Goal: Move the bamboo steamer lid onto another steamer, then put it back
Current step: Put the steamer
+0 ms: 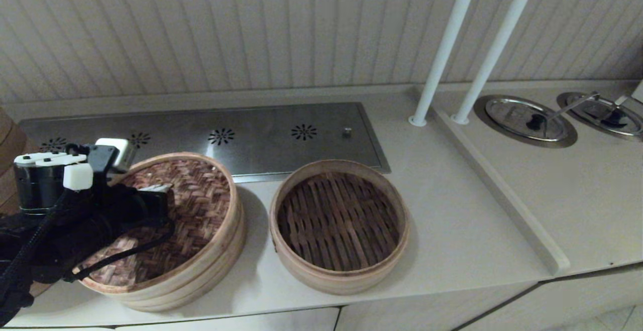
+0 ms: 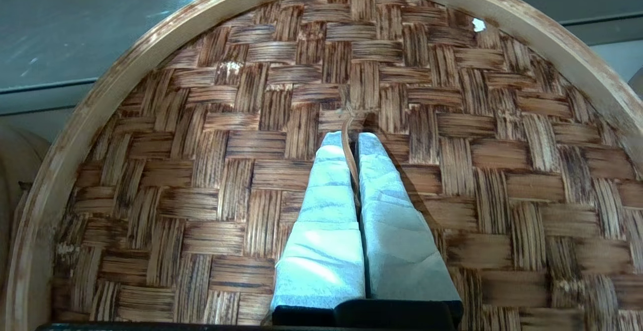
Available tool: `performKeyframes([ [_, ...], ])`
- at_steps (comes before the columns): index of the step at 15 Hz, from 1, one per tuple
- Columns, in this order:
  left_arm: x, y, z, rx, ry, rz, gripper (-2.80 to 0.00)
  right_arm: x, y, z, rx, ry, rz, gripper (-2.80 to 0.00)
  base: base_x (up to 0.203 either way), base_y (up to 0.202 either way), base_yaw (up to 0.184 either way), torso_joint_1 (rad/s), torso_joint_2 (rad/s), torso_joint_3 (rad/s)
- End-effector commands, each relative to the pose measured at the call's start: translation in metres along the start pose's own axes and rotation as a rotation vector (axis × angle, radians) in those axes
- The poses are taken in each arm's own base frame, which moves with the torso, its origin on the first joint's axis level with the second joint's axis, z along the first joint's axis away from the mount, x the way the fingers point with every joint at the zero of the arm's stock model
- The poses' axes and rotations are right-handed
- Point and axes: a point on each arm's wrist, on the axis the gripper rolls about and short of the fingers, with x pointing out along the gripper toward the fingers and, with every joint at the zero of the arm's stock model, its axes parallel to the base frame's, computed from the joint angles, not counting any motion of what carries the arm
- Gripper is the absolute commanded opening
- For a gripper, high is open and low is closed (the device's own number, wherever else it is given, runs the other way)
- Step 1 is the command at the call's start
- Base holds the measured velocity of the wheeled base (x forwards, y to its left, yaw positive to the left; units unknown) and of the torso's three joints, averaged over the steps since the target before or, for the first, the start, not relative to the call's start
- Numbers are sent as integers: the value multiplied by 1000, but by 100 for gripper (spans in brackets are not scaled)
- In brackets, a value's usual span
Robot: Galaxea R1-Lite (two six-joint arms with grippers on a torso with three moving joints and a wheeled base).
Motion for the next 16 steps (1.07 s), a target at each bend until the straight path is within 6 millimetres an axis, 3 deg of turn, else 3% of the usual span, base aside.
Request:
performKeyframes([
  [1,2,-1,-1,2,6,1,-280,0,0,0,-1,2,1,-280,0,0,0,0,0,0],
  [12,15,-4,-4,5,32,-5,-280,0,0,0,1,2,1,-280,0,0,0,0,0,0],
  [13,13,-3,-4,6,30,-4,0,0,0,0,1,2,1,-280,0,0,0,0,0,0],
  [16,8,-3,8,-3,-21,-6,0,0,0,0,1,2,1,-280,0,0,0,0,0,0],
])
